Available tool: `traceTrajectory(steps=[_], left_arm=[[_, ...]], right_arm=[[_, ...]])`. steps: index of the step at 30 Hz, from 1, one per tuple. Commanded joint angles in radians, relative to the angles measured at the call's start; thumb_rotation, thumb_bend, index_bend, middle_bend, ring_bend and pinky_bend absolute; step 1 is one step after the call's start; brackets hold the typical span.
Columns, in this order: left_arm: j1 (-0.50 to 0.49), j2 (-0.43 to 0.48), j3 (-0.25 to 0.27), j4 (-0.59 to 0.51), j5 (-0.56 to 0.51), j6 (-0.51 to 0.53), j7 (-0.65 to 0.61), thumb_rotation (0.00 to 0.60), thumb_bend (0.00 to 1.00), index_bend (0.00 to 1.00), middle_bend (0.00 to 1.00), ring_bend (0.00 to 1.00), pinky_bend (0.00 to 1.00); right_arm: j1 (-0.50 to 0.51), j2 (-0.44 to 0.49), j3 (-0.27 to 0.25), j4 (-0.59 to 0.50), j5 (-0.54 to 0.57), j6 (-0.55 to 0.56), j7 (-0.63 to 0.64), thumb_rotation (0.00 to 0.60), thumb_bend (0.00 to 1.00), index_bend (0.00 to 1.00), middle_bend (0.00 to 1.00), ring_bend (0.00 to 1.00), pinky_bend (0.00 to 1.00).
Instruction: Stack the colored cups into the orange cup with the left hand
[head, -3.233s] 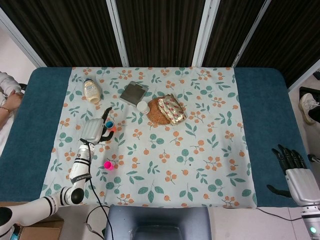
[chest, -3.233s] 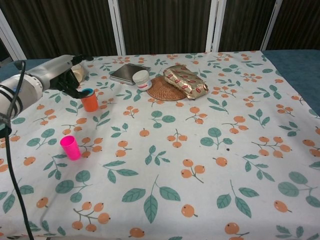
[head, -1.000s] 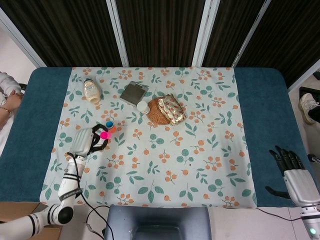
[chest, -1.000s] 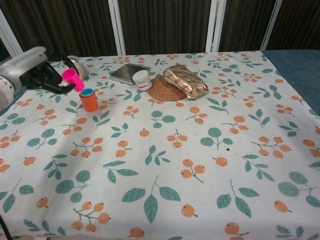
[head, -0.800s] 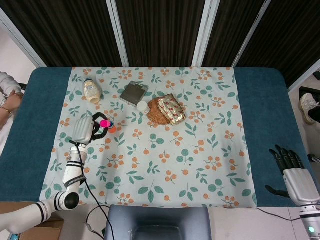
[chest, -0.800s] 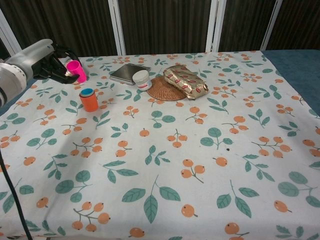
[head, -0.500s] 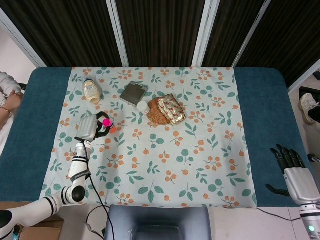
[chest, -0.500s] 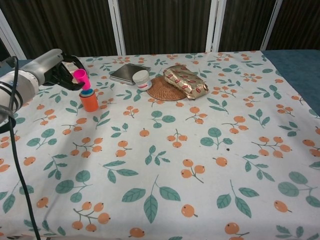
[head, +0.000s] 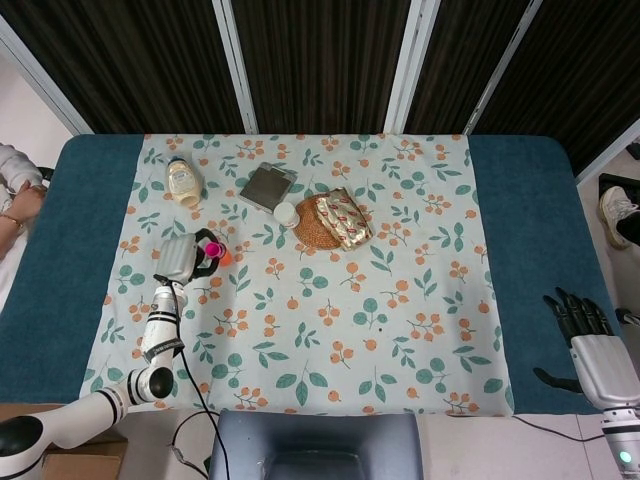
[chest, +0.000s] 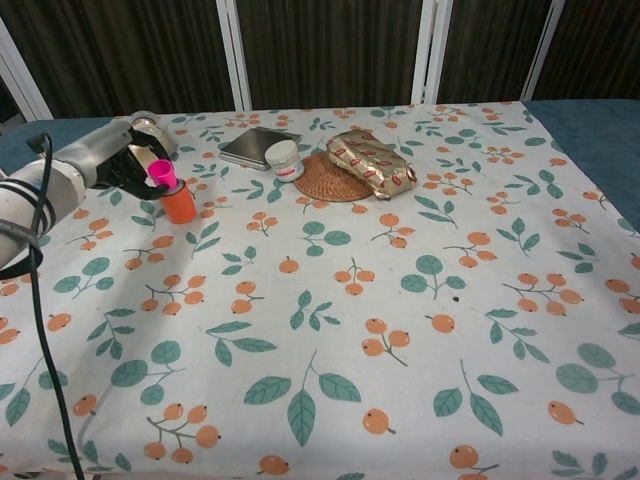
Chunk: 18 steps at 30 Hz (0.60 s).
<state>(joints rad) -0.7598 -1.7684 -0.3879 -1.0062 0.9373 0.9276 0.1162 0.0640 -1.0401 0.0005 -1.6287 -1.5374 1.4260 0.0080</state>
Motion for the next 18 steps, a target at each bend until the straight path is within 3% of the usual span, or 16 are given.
traceTrajectory(steps=[1, 2, 5, 7, 8, 10, 11, 13, 15, 18], left_arm=[[-0.003, 0.004, 0.004, 0.003, -0.01, -0.018, 0.008, 0.6, 0.38, 0.08, 1.0, 1.0, 1.0], [-0.003, 0.007, 0.004, 0.001, -0.015, -0.023, 0.01, 0.6, 0.38, 0.02, 1.0, 1.0, 1.0], [0.015, 0.042, 0.008, -0.067, 0.037, 0.019, -0.03, 0.6, 0.37, 0.0, 0.97, 1.0, 1.0], [0.047, 0.092, 0.037, -0.149, 0.089, 0.054, -0.04, 0.6, 0.37, 0.0, 0.82, 0.96, 1.0], [0.068, 0.121, 0.056, -0.195, 0.119, 0.081, -0.04, 0.6, 0.37, 0.0, 0.71, 0.9, 0.98], [0.139, 0.2, 0.118, -0.322, 0.215, 0.17, -0.056, 0.6, 0.36, 0.0, 0.45, 0.6, 0.75], [0.192, 0.258, 0.173, -0.402, 0.288, 0.226, -0.076, 0.6, 0.36, 0.0, 0.38, 0.48, 0.64], [0.28, 0.36, 0.28, -0.522, 0.422, 0.312, -0.129, 0.6, 0.37, 0.0, 0.15, 0.17, 0.3], [0.387, 0.47, 0.426, -0.593, 0.585, 0.431, -0.166, 0.6, 0.37, 0.0, 0.03, 0.04, 0.17], [0.523, 0.528, 0.566, -0.542, 0.741, 0.604, -0.163, 0.6, 0.37, 0.0, 0.0, 0.0, 0.11]], right_arm=[[0.0, -0.001, 0.0, 0.0, 0.001, -0.001, -0.001, 0.6, 0.19, 0.0, 0.0, 0.0, 0.0], [0.0, -0.001, 0.0, 0.0, 0.002, -0.001, -0.003, 0.6, 0.19, 0.0, 0.0, 0.0, 0.0], [0.001, -0.003, -0.001, 0.0, 0.0, -0.003, -0.007, 0.6, 0.19, 0.0, 0.0, 0.0, 0.0], [0.001, -0.002, -0.002, -0.001, -0.003, -0.002, -0.007, 0.6, 0.19, 0.0, 0.0, 0.0, 0.0], [0.0, -0.002, -0.003, 0.0, -0.006, -0.001, -0.006, 0.6, 0.19, 0.0, 0.0, 0.0, 0.0], [-0.001, -0.001, -0.006, -0.001, -0.011, 0.002, -0.005, 0.6, 0.19, 0.0, 0.0, 0.0, 0.0], [-0.003, 0.0, -0.008, -0.001, -0.014, 0.004, -0.005, 0.6, 0.19, 0.0, 0.0, 0.0, 0.0], [-0.004, -0.001, -0.011, 0.0, -0.019, 0.006, -0.009, 0.6, 0.19, 0.0, 0.0, 0.0, 0.0], [-0.004, -0.003, -0.014, -0.001, -0.021, 0.003, -0.018, 0.6, 0.19, 0.0, 0.0, 0.0, 0.0], [-0.004, -0.011, -0.02, -0.003, -0.03, 0.001, -0.035, 0.6, 0.19, 0.0, 0.0, 0.0, 0.0]])
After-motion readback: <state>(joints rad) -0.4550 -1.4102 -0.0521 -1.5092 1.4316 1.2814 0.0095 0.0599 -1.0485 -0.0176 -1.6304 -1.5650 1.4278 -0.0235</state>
